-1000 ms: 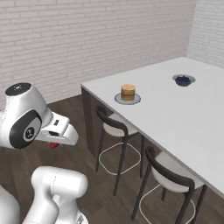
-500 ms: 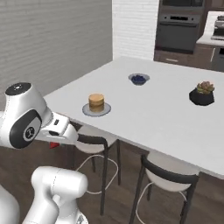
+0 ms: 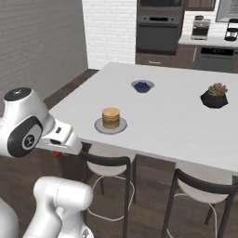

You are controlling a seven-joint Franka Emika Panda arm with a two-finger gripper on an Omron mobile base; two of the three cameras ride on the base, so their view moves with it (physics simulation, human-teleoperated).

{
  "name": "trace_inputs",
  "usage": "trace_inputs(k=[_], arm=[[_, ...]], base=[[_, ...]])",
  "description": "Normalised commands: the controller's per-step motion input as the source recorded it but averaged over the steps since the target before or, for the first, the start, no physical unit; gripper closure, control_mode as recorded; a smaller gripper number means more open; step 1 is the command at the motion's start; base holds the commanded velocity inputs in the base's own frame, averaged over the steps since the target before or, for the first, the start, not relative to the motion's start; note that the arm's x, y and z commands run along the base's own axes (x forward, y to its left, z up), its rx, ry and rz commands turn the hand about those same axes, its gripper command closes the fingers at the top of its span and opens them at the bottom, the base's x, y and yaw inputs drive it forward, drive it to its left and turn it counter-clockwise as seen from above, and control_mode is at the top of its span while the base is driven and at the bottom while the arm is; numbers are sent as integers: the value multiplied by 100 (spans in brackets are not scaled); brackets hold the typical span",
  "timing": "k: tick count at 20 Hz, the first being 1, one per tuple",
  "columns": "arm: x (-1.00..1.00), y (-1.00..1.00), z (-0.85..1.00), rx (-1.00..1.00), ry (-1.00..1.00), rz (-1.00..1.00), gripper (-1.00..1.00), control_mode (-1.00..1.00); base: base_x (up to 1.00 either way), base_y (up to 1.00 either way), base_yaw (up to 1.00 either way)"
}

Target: Take the strawberry from the fridge and place it on top of the pancake, located on the dining counter.

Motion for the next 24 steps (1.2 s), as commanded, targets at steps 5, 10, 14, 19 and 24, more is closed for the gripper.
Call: trace_inputs(k=[5, 10, 14, 19, 24], arm=[[0, 0, 0, 0, 0, 0, 100, 100], [0, 0, 0, 0, 0, 0, 100, 100], [0, 0, 0, 0, 0, 0, 100, 100], [0, 0, 0, 0, 0, 0, 100, 100], [0, 0, 0, 0, 0, 0, 100, 100]], base=[[34, 33, -8], [47, 24, -26], [32, 49, -31], [31, 62, -20], [43, 11, -10]])
